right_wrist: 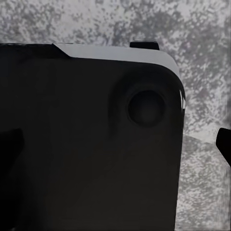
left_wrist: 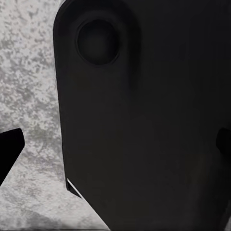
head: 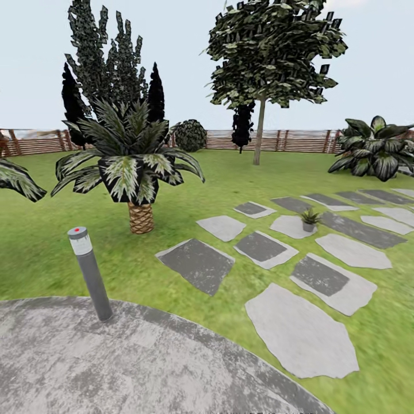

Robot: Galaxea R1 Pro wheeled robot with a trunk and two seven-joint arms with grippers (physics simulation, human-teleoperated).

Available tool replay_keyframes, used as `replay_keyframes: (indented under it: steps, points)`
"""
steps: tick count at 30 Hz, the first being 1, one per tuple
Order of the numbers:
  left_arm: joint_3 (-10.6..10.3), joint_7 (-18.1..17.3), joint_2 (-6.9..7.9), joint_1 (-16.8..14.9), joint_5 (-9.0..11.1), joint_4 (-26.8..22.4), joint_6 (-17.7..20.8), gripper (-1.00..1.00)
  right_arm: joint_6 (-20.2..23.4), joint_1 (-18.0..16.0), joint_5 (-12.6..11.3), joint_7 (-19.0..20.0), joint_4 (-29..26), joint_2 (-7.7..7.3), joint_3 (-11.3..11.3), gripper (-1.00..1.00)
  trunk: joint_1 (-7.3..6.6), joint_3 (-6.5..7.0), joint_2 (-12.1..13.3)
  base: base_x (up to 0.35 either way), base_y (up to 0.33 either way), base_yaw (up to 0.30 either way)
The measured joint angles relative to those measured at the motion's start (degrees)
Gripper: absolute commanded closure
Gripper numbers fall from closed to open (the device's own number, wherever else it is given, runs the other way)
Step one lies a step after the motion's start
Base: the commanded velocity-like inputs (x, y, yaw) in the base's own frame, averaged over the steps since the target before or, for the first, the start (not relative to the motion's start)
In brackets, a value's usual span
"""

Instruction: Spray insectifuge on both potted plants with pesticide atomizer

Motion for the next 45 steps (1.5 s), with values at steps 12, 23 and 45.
replay_keyframes:
  steps: [12,23,45]
  points:
    - [0.0,0.03,0.0,0.0,0.0,0.0,0.0,-1.0,0.0,0.0,0.0,0.0,-0.01,0.02,0.0,-1.0,0.0,-0.6,0.0,-0.213,-0.198,0.259]
    - [0.0,0.06,0.0,0.0,0.0,0.0,0.0,-1.0,0.0,0.0,0.0,0.0,-0.01,0.02,0.0,-1.0,-0.02,-1.14,0.0,-0.151,-0.24,0.259]
    - [0.12,-0.27,0.0,0.0,0.03,0.06,-4.34,-1.0,-0.02,0.0,0.0,0.0,-0.01,0.02,0.0,-1.0,-0.02,-1.49,0.0,-0.002,-0.204,0.276]
